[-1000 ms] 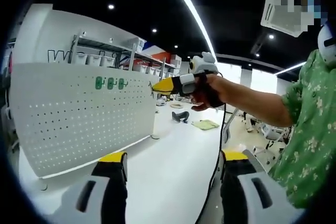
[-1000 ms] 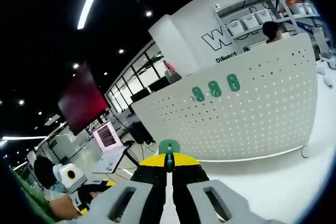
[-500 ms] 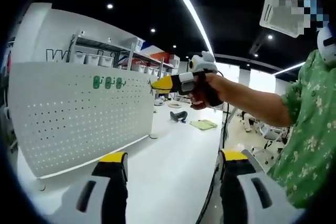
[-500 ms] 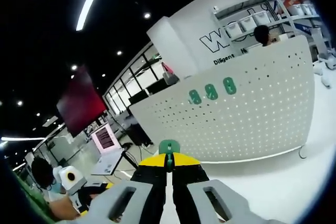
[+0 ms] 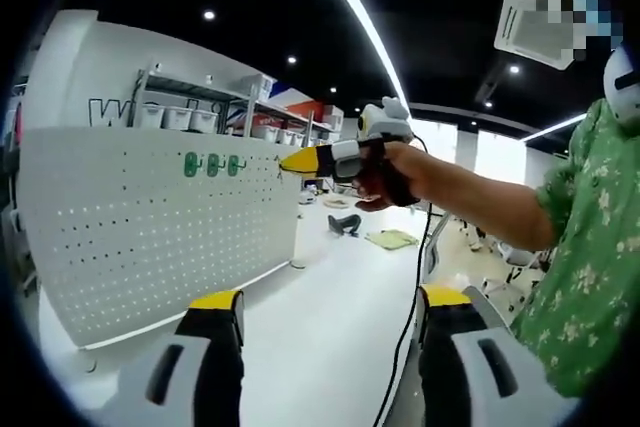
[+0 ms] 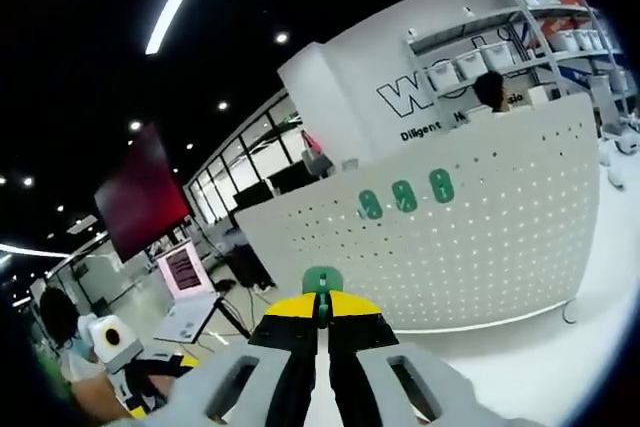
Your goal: Insert the hook assembly into the mounting plate slot until the hook locks in place.
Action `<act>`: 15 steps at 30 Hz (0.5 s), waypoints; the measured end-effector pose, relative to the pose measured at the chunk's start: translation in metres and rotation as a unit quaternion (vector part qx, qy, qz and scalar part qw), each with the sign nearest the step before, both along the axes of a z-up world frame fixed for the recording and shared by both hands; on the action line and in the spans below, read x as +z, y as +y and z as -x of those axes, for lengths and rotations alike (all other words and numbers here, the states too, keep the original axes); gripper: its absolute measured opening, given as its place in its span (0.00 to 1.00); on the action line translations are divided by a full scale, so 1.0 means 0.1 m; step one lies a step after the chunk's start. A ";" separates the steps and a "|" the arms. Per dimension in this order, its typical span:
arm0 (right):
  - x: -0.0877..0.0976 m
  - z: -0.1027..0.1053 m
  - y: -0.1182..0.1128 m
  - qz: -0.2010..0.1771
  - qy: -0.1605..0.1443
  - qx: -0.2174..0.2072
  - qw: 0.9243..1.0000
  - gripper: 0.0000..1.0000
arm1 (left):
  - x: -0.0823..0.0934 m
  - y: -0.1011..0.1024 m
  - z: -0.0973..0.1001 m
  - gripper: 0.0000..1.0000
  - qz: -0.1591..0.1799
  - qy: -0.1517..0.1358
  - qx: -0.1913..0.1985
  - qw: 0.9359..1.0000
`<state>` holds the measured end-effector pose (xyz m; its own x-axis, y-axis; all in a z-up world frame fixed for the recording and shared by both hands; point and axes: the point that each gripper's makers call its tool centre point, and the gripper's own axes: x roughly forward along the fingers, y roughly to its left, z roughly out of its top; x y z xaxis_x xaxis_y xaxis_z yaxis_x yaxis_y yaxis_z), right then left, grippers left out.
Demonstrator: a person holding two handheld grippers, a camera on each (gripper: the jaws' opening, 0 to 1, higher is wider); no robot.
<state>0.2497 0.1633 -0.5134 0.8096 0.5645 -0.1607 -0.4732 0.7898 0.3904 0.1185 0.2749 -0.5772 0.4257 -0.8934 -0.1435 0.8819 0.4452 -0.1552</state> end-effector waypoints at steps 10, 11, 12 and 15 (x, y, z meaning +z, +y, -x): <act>0.17 -0.24 0.15 0.053 -0.046 -0.023 0.997 0.01 | 0.04 0.01 -0.06 0.72 0.000 -0.005 -0.007 1.000; 0.17 -0.25 0.16 0.062 -0.048 -0.028 0.997 0.01 | 0.03 0.01 -0.06 0.72 0.001 -0.004 -0.008 1.000; 0.18 -0.29 0.16 0.078 -0.058 -0.038 0.995 0.01 | 0.02 0.02 -0.07 0.72 0.002 -0.003 -0.008 1.000; 0.21 -0.35 0.19 0.114 -0.076 -0.054 0.989 0.01 | 0.01 0.01 -0.07 0.72 0.004 -0.002 -0.011 1.000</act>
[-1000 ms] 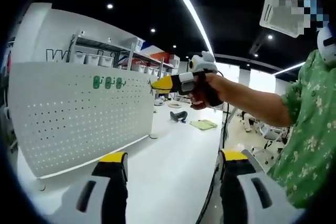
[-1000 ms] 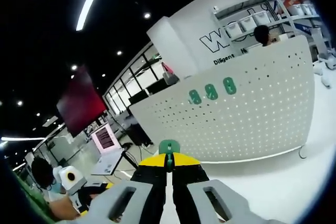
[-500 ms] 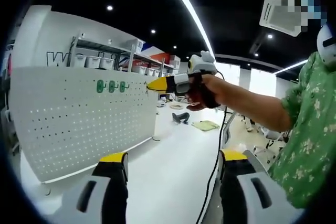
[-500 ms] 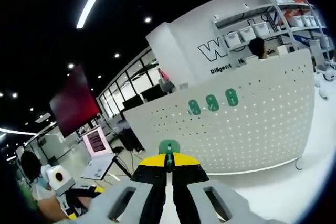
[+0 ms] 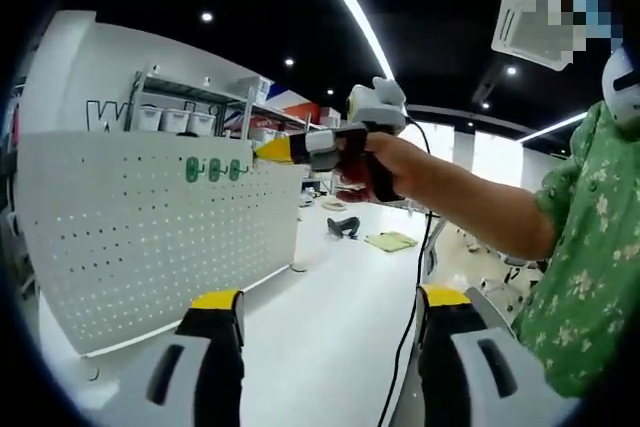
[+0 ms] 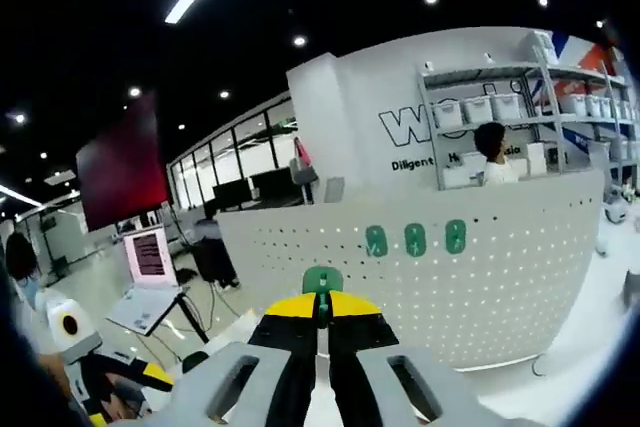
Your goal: Insert the hook assembly into the mounting plate slot until the hook locks in place.
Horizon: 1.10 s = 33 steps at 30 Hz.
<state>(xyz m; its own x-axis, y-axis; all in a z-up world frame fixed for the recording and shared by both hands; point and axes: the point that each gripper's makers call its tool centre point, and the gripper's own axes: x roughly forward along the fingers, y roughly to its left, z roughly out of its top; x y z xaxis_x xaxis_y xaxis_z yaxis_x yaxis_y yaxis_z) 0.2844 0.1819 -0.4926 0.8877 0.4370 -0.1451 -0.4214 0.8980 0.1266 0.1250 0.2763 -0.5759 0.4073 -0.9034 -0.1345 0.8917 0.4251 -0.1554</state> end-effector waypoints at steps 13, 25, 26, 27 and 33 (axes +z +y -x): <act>-0.02 -0.18 0.23 0.070 -0.038 -0.029 0.996 0.01 | -0.07 0.11 0.01 0.72 0.002 0.005 -0.003 1.000; -0.03 -0.43 0.39 0.086 -0.067 -0.052 0.993 0.01 | -0.17 0.20 -0.05 0.73 0.004 0.015 0.004 1.000; -0.03 -0.45 0.40 0.087 -0.067 -0.054 0.992 0.01 | -0.17 0.21 -0.06 0.73 0.003 0.014 0.005 1.000; -0.03 -0.47 0.41 0.087 -0.068 -0.055 0.992 0.01 | -0.18 0.21 -0.06 0.73 0.001 0.014 0.005 1.000; -0.03 -0.60 0.49 0.087 -0.071 -0.059 0.992 0.01 | -0.21 0.23 -0.09 0.73 0.001 0.012 0.012 1.000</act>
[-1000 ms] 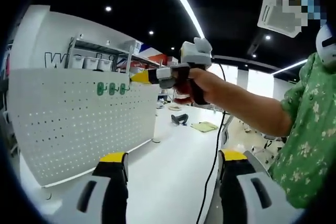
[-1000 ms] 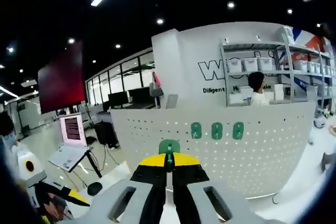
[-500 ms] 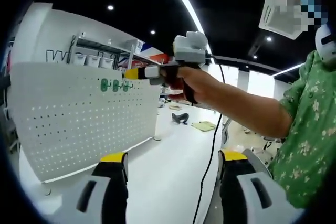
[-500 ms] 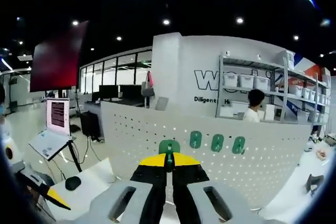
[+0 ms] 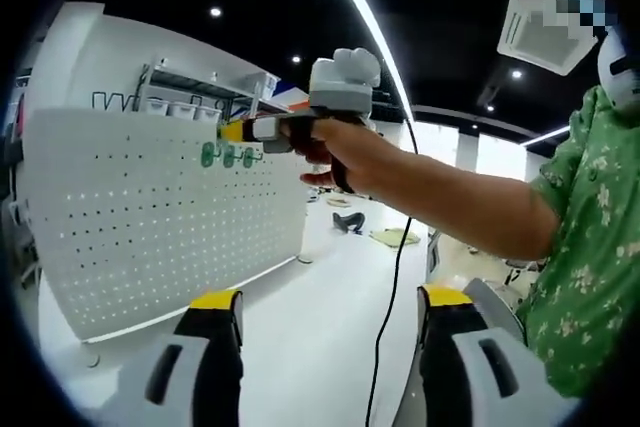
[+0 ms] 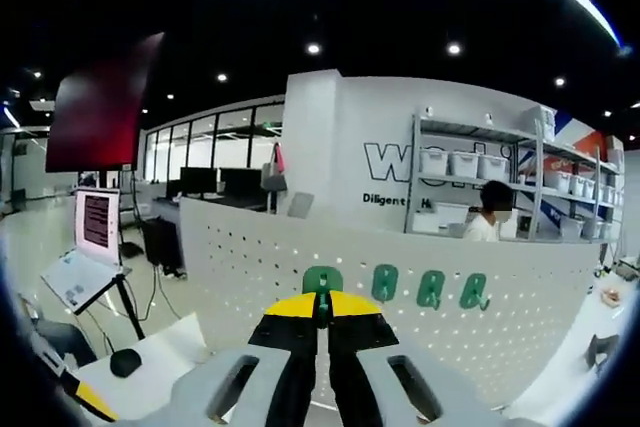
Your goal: Insert the hook assembly into the mounting plate slot until the hook locks in place.
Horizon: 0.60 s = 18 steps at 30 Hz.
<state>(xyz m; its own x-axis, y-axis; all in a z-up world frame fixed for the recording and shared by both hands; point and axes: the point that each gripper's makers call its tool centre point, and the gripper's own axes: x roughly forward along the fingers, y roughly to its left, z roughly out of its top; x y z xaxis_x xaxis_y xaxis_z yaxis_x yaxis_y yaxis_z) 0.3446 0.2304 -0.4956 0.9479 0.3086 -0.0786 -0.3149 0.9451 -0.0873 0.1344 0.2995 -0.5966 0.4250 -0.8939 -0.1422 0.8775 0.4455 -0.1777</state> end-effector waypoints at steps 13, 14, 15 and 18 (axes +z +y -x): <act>-0.11 -0.17 0.06 0.003 0.006 -0.003 1.000 0.01 | 0.00 0.12 -0.07 0.79 -0.007 -0.017 0.030 0.999; -0.12 -0.18 0.06 0.003 0.007 -0.004 1.000 0.01 | -0.02 0.16 -0.10 0.79 -0.020 -0.016 0.045 0.999; -0.14 -0.20 0.07 0.002 0.008 -0.004 1.000 0.01 | -0.02 0.17 -0.10 0.80 -0.027 -0.020 0.046 0.998; -0.17 -0.24 0.09 0.001 0.009 -0.006 1.000 0.01 | -0.03 0.21 -0.11 0.80 -0.044 -0.035 0.061 0.997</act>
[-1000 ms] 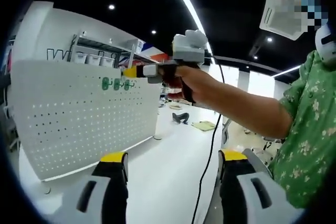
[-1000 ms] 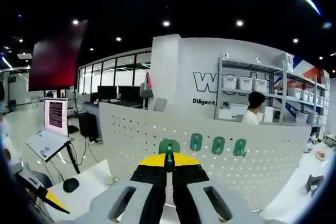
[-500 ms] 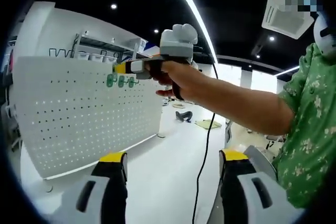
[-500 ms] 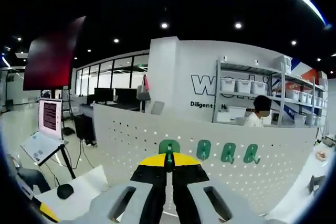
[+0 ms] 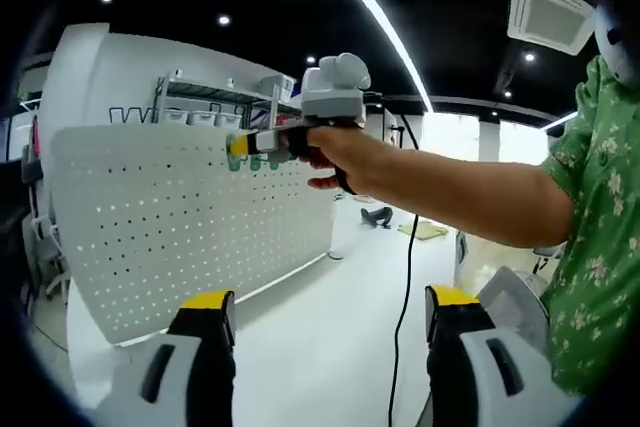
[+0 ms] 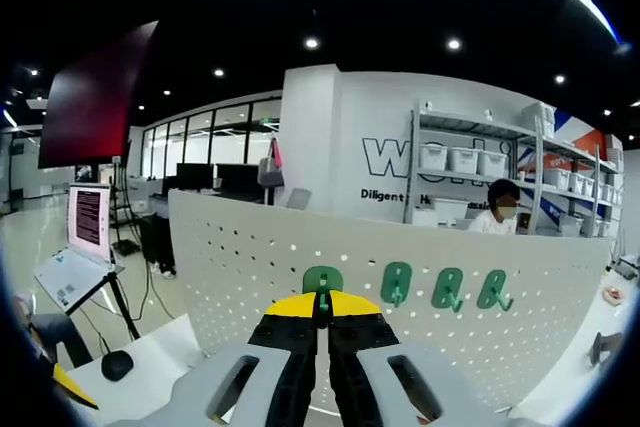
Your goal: Insert the hook assembly into the mounting plate slot until the hook locks in place.
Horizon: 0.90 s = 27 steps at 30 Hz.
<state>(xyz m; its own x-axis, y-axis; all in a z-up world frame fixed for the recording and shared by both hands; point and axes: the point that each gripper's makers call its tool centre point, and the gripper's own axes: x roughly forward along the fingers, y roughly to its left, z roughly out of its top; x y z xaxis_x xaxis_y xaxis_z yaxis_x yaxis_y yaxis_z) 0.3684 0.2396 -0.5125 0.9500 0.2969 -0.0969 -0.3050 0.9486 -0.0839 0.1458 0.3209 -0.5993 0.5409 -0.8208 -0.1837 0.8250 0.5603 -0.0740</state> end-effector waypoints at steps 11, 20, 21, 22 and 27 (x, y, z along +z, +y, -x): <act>0.01 -0.17 0.02 -0.011 -0.021 -0.025 0.999 0.01 | -0.02 0.13 -0.05 0.81 0.002 -0.002 0.020 1.000; -0.03 -0.27 0.01 0.001 -0.029 -0.041 0.999 0.01 | -0.06 0.19 -0.09 0.81 0.000 0.003 0.022 1.000; -0.04 -0.28 0.01 0.000 -0.027 -0.041 0.999 0.01 | -0.07 0.19 -0.09 0.81 0.000 0.003 0.021 1.000; -0.04 -0.29 -0.01 -0.001 -0.028 -0.044 0.999 0.01 | -0.07 0.18 -0.09 0.81 0.000 0.004 0.019 1.000; -0.05 -0.34 -0.02 -0.005 -0.031 -0.050 0.998 0.01 | -0.12 0.17 -0.09 0.81 -0.001 0.009 0.015 1.000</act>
